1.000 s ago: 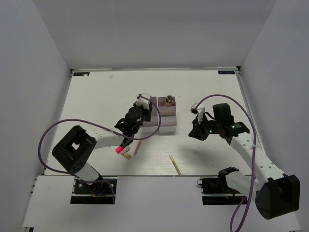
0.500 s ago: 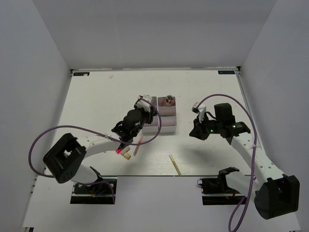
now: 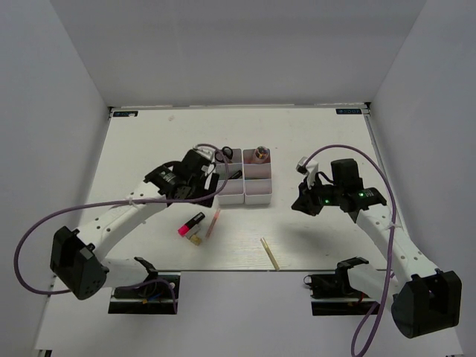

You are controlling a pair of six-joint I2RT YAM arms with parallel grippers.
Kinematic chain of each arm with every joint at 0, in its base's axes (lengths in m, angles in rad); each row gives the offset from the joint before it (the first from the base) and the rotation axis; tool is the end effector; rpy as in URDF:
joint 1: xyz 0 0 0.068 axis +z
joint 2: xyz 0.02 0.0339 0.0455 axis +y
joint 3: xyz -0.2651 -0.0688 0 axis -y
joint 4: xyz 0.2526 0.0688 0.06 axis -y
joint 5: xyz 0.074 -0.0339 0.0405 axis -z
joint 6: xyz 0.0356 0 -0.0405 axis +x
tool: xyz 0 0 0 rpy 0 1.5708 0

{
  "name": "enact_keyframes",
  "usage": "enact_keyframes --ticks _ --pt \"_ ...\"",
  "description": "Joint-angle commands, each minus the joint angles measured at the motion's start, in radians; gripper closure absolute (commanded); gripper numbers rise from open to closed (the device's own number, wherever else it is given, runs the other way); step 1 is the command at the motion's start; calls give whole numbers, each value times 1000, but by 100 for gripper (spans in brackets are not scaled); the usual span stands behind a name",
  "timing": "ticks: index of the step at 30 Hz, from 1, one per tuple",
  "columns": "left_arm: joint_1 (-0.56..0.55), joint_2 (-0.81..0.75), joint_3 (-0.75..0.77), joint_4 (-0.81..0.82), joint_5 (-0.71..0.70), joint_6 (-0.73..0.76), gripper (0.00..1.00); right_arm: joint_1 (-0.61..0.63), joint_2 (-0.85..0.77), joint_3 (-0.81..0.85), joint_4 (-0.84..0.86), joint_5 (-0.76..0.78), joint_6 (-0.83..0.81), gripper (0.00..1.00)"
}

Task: Sort the stationery into containers
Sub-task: Pick up the pen from the center of the board.

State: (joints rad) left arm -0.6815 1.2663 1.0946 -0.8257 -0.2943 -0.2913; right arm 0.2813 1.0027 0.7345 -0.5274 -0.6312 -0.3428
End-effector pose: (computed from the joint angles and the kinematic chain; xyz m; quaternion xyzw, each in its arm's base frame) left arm 0.2071 -0.1547 0.2916 0.1433 0.9389 -0.0064 0.3130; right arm 0.1947 0.0781 0.2545 -0.3818 0.8016 0.2762 0.3680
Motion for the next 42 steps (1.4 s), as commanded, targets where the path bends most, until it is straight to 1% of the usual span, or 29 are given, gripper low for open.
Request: enact_keyframes --ticks 1,2,3,4,6,7,8,9,11,13,16,17,21,23,26,30,35,38,42 --pt "-1 8 -28 -280 64 -36 1 -10 -16 -1 -6 -24 7 87" --pt "2 15 -44 -254 72 -28 1 -10 -19 -1 -5 -22 7 87" --pt "7 18 -68 -244 79 -20 4 -16 -18 -3 -3 -24 5 87" --pt "20 36 -94 -209 118 4 12 -16 -19 -3 -6 -25 7 87" --pt "31 57 -120 -196 141 18 24 -19 -16 -3 -5 -30 5 87" --pt "40 68 -143 -167 153 23 41 -21 -15 -4 -8 -30 4 87" --pt "49 91 -159 -139 164 36 48 -24 -15 -3 -9 -33 4 87" --pt "56 100 -170 -122 188 43 50 -24 -16 -1 -11 -32 1 87" --pt "83 128 -197 -72 245 55 45 -25 -16 -1 -13 -32 -4 87" --pt "92 152 -206 -35 273 61 37 -30 -16 -3 -16 -35 -4 87" --pt "111 186 -197 2 282 75 35 -30 -13 -1 -19 -39 -7 87" --pt "115 194 -191 7 293 78 32 -31 -13 -1 -20 -39 -10 87" --pt "125 214 -176 43 293 93 30 -31 -12 -1 -22 -42 -12 87" --pt "131 228 -174 49 293 98 29 -34 -10 -3 -23 -45 -10 87" --pt "148 242 -177 76 314 112 34 -34 -10 -3 -25 -50 -10 87" --pt "183 243 -206 122 351 129 36 -41 -10 -1 -26 -55 -9 87" --pt "217 245 -242 186 397 161 36 -45 -13 -1 -26 -61 -7 87" --pt "224 261 -246 192 425 175 36 -48 -9 -1 -23 -65 -5 87" --pt "224 278 -252 203 428 181 36 -56 -7 -1 -26 -73 -4 87"
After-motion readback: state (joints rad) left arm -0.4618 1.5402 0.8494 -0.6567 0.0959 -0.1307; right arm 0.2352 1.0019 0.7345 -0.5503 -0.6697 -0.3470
